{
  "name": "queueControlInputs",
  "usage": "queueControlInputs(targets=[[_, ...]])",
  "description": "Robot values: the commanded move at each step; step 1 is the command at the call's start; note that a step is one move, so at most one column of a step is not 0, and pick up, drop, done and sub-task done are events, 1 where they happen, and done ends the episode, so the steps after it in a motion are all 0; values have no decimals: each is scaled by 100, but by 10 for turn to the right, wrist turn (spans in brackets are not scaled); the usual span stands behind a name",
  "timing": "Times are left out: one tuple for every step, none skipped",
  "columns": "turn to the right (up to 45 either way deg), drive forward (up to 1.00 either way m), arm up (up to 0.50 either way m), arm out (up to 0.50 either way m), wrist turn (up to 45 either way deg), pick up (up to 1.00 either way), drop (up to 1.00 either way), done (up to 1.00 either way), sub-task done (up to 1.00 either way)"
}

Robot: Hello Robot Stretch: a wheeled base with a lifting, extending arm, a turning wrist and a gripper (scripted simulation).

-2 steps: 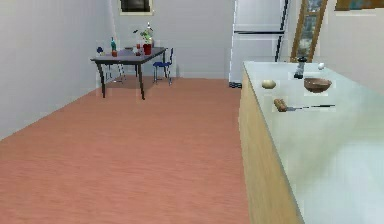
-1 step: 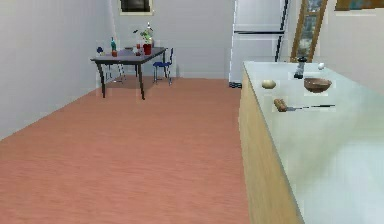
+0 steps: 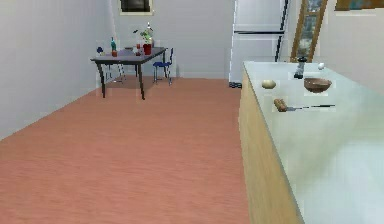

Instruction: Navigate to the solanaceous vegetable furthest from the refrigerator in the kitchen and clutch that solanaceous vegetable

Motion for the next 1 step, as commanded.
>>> queueControlInputs(targets=[[0,0,0,0,450,0,0,0,0]])
